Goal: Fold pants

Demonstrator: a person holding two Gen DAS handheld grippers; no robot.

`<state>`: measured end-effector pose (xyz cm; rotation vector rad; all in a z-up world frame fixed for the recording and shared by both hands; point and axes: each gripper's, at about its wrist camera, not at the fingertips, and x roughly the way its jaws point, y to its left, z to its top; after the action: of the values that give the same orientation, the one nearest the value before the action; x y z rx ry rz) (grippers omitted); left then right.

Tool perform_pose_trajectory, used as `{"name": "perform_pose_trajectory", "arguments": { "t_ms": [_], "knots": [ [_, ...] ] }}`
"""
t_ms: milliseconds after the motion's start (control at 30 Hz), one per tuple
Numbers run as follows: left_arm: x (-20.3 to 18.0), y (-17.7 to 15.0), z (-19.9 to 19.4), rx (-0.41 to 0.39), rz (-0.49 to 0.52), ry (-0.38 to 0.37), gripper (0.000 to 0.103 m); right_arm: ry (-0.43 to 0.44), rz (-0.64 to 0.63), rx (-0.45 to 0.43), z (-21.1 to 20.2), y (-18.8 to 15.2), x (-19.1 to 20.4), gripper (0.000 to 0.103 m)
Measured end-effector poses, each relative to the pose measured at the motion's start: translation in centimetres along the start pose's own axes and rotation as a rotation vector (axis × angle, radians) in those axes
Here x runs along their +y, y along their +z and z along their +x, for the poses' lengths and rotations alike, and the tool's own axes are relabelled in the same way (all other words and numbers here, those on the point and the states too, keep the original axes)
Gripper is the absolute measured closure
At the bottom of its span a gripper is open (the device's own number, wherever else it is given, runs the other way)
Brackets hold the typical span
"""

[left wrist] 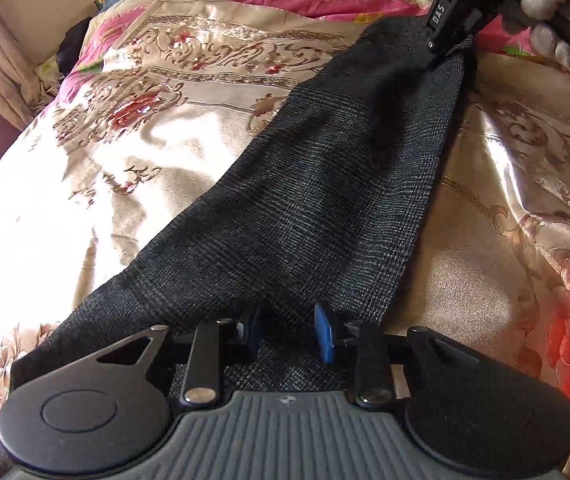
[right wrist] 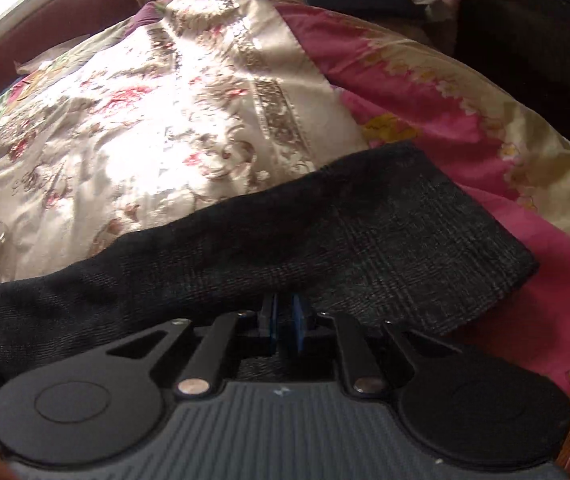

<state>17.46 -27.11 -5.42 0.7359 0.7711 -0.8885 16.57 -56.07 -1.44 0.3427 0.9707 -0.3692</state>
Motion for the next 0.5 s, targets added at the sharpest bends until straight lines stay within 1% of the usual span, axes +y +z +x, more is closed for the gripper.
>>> {"name": "perform_pose_trajectory", "arguments": {
  "t_ms": [33,67,167,233,333,433,500],
  "knots": [
    [-0.1,0.3,-0.1,-0.003,0.006,-0.003,0.059,-0.029,0.041,-0.011,-0.1,0.1,-1.5,0.095],
    [-0.1,0.7,-0.2,-0.007,0.008,-0.008,0.059,-0.037,0.117,-0.033,-1.0,0.0,-3.6,0.094],
    [-0.2,1.5,-0.4,-0.012,0.015,-0.014,0.059,0.015,0.269,-0.094,-4.5,-1.6,-6.6,0.093],
    [-0.5,2.1,-0.3,-0.018,0.028,-0.022,0.059,0.019,0.316,-0.086,-5.5,-3.0,-7.5,0.090],
    [-1.4,3.2,0.2,-0.017,0.065,-0.034,0.059,0.035,0.408,-0.057,-5.4,-4.6,-8.5,0.090],
    [-2.3,3.8,0.5,-0.024,0.105,-0.050,0.058,0.090,0.538,-0.080,-4.5,-5.4,-9.5,0.088],
    [-2.8,4.0,0.7,-0.024,0.123,-0.052,0.058,0.123,0.610,-0.107,-3.6,-5.6,-10.0,0.079]
  ]
}}
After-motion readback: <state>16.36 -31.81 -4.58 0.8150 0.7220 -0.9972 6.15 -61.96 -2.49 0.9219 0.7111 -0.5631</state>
